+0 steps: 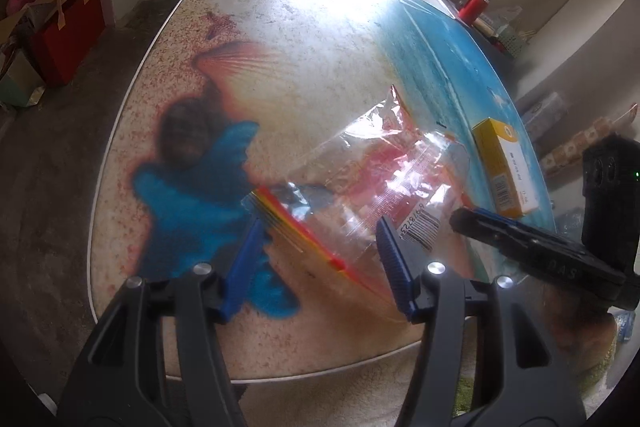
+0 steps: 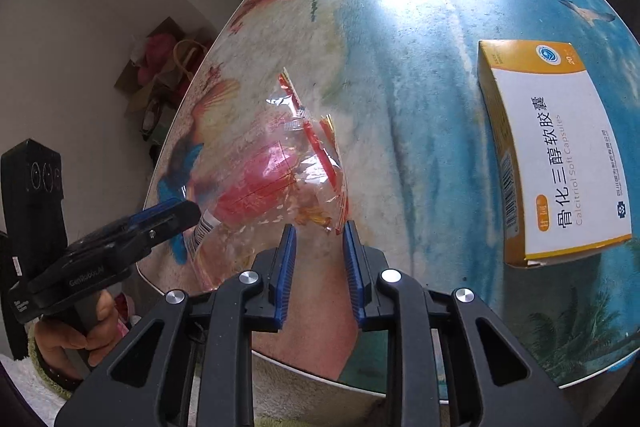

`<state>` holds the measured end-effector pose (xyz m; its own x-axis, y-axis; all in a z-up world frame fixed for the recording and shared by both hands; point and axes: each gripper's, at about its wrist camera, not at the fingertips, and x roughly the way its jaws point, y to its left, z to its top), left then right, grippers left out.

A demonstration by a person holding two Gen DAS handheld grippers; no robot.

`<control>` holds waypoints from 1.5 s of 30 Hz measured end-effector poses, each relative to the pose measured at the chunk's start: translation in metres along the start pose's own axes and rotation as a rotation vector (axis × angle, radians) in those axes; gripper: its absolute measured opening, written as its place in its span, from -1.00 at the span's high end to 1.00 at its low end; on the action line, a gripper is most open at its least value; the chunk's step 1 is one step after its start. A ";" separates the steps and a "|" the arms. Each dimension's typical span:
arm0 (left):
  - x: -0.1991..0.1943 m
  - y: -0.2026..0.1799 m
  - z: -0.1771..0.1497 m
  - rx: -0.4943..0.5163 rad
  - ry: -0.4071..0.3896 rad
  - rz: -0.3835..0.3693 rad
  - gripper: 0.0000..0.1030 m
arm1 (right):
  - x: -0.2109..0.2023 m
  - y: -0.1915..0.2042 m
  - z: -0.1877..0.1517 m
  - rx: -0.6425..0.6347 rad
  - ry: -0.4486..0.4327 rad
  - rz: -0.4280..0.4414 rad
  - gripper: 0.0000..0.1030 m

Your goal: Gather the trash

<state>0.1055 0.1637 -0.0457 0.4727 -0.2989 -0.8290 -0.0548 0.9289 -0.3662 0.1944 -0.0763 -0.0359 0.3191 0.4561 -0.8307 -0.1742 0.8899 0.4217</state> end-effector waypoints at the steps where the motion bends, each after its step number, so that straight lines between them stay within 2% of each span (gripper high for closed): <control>1: 0.000 -0.002 -0.004 0.002 0.005 -0.012 -0.06 | -0.001 -0.004 0.005 0.013 -0.008 0.009 0.56; 6: -0.003 -0.013 -0.020 0.039 0.069 -0.108 -0.10 | -0.011 -0.012 0.026 0.035 -0.067 0.025 0.57; 9: -0.012 -0.010 -0.027 0.039 0.101 -0.128 -0.21 | -0.027 -0.021 0.031 0.052 -0.126 0.028 0.56; 12: -0.035 -0.004 -0.028 0.050 0.042 -0.142 -0.26 | -0.046 -0.034 0.031 0.079 -0.172 0.024 0.48; 15: -0.056 -0.007 -0.017 0.099 -0.065 -0.139 -0.43 | -0.063 -0.048 0.026 0.119 -0.210 0.014 0.33; 18: -0.055 -0.029 0.005 0.181 -0.108 -0.106 -0.63 | -0.075 -0.057 0.020 0.153 -0.229 0.011 0.29; 23: -0.019 -0.062 0.025 0.302 -0.046 -0.041 -0.69 | -0.088 -0.065 0.008 0.177 -0.243 -0.003 0.16; 28: 0.021 -0.080 0.017 0.438 0.061 0.022 -0.72 | -0.090 -0.073 0.001 0.189 -0.238 -0.025 0.02; 32: 0.036 -0.086 0.011 0.517 0.059 0.116 -0.72 | -0.092 -0.078 0.000 0.197 -0.237 -0.024 -0.01; 35: 0.040 -0.084 0.012 0.520 0.053 0.145 -0.72 | -0.094 -0.080 0.002 0.192 -0.241 -0.033 -0.08; 38: 0.046 -0.080 0.016 0.493 0.062 0.153 -0.73 | -0.092 -0.082 0.008 0.177 -0.233 -0.057 -0.24; 40: 0.050 -0.079 0.017 0.493 0.065 0.159 -0.75 | -0.087 -0.085 0.014 0.163 -0.215 -0.092 -0.40; 45: 0.055 -0.080 0.016 0.483 0.074 0.163 -0.75 | -0.067 -0.092 0.027 0.128 -0.155 -0.204 -0.54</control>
<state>0.1502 0.0765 -0.0549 0.4274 -0.1407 -0.8931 0.2982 0.9545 -0.0077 0.2140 -0.1882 -0.0088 0.4757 0.2544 -0.8420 0.0248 0.9530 0.3019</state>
